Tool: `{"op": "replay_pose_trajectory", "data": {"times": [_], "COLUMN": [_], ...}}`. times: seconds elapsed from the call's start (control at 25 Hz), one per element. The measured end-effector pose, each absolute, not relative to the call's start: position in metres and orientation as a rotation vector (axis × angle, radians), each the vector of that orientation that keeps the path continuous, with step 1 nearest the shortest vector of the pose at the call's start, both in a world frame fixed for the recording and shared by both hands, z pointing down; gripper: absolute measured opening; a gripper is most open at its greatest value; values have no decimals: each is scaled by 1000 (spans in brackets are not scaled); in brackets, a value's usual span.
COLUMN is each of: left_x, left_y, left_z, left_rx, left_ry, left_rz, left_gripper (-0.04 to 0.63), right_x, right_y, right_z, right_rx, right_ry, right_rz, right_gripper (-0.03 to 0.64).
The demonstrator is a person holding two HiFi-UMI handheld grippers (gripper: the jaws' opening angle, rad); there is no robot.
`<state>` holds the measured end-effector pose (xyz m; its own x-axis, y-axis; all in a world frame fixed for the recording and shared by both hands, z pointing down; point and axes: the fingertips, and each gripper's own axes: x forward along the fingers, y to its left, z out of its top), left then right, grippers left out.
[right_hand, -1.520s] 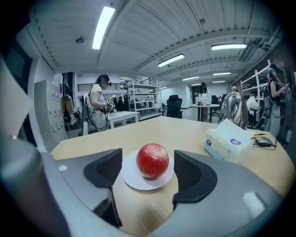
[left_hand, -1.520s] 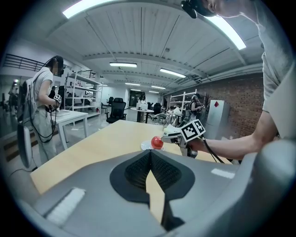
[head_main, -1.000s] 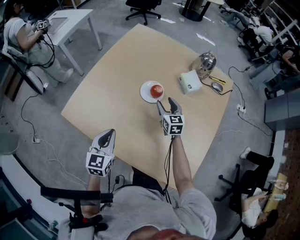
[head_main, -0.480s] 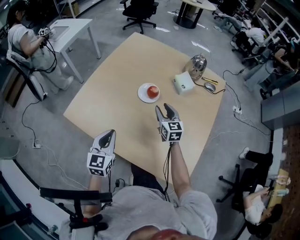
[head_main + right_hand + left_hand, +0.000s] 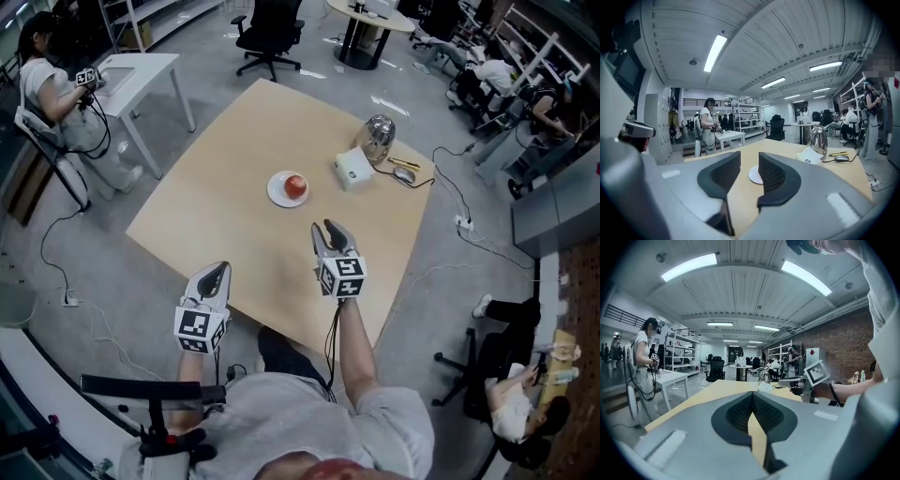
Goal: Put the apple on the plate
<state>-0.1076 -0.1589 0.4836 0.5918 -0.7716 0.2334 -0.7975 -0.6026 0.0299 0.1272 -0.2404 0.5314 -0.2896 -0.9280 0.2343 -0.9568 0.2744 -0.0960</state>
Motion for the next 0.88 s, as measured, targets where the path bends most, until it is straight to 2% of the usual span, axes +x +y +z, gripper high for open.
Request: {"op": "replay_pose_trajectory", "data": {"times": [0.32, 0.48, 0.88], "left_x": [-110, -109, -115], "left_y": [-114, -113, -111], "left_z": [446, 448, 457], "left_rx": [2716, 2733, 2764], "left_ry": [-1340, -1331, -1331], "left_rz": [270, 261, 234], "left_gripper": [20, 20, 20], "right_x": [119, 118, 108], "right_y": [-174, -164, -143], "right_z": [491, 485, 487], "right_rx": [1809, 1845, 1885], "right_ry": [-2425, -2434, -2454], "right_rz": [304, 286, 268], "right_gripper": [103, 70, 61]}}
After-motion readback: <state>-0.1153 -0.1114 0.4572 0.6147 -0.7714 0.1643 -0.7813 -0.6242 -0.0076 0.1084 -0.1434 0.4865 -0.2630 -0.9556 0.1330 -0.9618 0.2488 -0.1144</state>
